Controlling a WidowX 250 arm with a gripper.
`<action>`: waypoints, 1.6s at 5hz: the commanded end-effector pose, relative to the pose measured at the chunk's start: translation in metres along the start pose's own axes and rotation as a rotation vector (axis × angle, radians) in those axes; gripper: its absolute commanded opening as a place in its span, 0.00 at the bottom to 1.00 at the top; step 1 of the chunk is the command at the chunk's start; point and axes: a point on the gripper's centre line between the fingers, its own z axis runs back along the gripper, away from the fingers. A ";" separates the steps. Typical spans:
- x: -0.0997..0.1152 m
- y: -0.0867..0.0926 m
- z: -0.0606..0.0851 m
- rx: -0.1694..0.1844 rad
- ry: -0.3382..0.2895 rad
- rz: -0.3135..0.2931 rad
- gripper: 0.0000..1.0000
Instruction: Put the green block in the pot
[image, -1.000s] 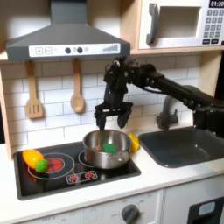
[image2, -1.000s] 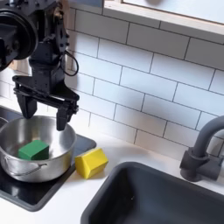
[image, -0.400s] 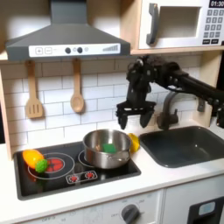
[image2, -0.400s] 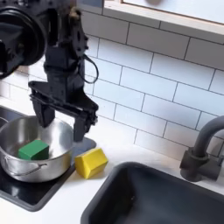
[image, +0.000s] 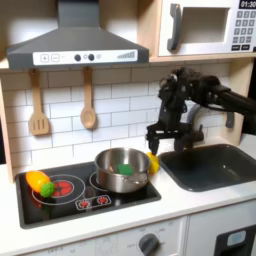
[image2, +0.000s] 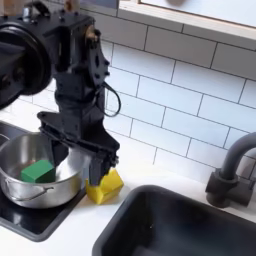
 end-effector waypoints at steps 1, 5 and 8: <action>-0.028 0.001 -0.007 0.031 0.043 -0.024 1.00; -0.070 -0.008 -0.006 0.017 0.122 0.073 1.00; -0.074 -0.009 -0.005 0.011 0.101 0.119 1.00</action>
